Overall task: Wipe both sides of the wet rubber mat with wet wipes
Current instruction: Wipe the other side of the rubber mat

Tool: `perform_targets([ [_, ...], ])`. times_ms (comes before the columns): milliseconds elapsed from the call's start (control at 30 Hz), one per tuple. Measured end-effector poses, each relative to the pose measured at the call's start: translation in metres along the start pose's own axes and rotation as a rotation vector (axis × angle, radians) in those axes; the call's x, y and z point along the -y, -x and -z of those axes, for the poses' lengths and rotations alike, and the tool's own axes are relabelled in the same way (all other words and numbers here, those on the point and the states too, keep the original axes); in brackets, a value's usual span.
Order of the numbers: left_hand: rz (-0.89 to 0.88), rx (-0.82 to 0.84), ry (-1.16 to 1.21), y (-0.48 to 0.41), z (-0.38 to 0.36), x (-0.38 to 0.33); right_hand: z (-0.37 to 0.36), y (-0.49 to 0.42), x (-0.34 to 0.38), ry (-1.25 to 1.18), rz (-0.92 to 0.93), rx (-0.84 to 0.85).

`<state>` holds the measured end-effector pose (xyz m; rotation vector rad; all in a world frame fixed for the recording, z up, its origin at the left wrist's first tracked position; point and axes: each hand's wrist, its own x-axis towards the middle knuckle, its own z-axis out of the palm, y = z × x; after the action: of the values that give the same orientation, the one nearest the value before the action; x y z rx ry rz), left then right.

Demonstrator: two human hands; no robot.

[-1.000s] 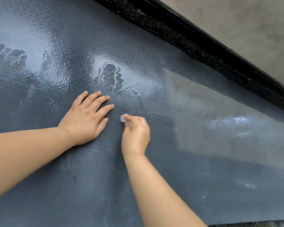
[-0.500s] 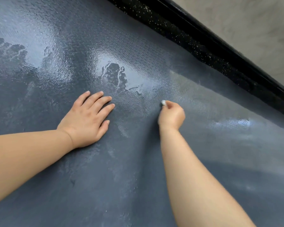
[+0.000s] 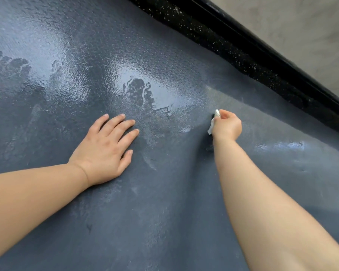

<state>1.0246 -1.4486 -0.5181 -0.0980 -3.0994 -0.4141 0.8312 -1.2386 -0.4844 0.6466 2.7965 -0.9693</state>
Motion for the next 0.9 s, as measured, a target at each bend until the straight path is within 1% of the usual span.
perform_targets([
  [67, -0.006, -0.001, -0.007, 0.000, -0.001, 0.000, -0.011, 0.007, 0.007, 0.107, 0.032, 0.016],
  [100, -0.009, -0.004, -0.009, -0.001, -0.002, 0.000, -0.021, 0.017, 0.012, 0.141, 0.077, 0.019],
  [167, -0.011, -0.010, -0.010, -0.001, -0.002, 0.001, -0.045, 0.048, 0.026, 0.178, 0.233, 0.041],
  [233, -0.011, -0.016, -0.017, -0.001, -0.002, 0.000, -0.064, 0.085, 0.038, 0.179, 0.421, 0.157],
  [267, -0.011, -0.017, -0.020, -0.001, -0.002, 0.000, -0.070, 0.098, 0.041, 0.134, 0.472, 0.250],
  [333, -0.010, -0.007, -0.022, -0.001, 0.000, 0.000, -0.071, 0.108, 0.046, -0.023, 0.454, 0.447],
  [367, -0.011, -0.001, -0.022, -0.001, 0.000, 0.000, -0.066, 0.104, 0.046, -0.109, 0.431, 0.479],
  [400, -0.012, 0.005, -0.022, 0.000, 0.001, 0.000, -0.060, 0.096, 0.045, -0.173, 0.399, 0.437],
  [433, -0.014, 0.009, -0.027, 0.000, 0.002, 0.000, -0.052, 0.085, 0.042, -0.237, 0.338, 0.358],
  [467, -0.019, 0.009, -0.033, 0.000, 0.002, 0.000, -0.043, 0.073, 0.037, -0.307, 0.244, 0.284],
  [533, -0.026, -0.008, -0.035, -0.001, 0.002, 0.000, -0.026, 0.053, 0.025, -0.439, 0.049, 0.223],
  [567, -0.020, -0.027, -0.024, -0.005, 0.004, 0.001, -0.020, 0.045, 0.018, -0.452, -0.004, 0.208],
  [600, -0.009, -0.050, -0.011, -0.013, 0.005, 0.001, -0.013, 0.039, 0.012, -0.400, -0.008, 0.186],
  [633, 0.004, -0.074, -0.002, -0.024, 0.007, 0.003, -0.008, 0.035, 0.008, -0.291, 0.021, 0.162],
  [700, 0.050, -0.108, 0.015, -0.051, 0.011, 0.007, -0.002, 0.028, 0.002, 0.002, 0.147, 0.099],
  [733, 0.079, -0.115, 0.028, -0.064, 0.012, 0.009, -0.002, 0.026, 0.002, 0.095, 0.198, 0.080],
  [833, 0.165, -0.073, 0.050, -0.086, 0.005, 0.014, -0.008, 0.026, 0.006, 0.168, 0.270, 0.142],
  [900, 0.189, -0.077, 0.041, -0.086, -0.003, 0.014, -0.011, 0.026, 0.005, 0.230, 0.309, 0.149],
])
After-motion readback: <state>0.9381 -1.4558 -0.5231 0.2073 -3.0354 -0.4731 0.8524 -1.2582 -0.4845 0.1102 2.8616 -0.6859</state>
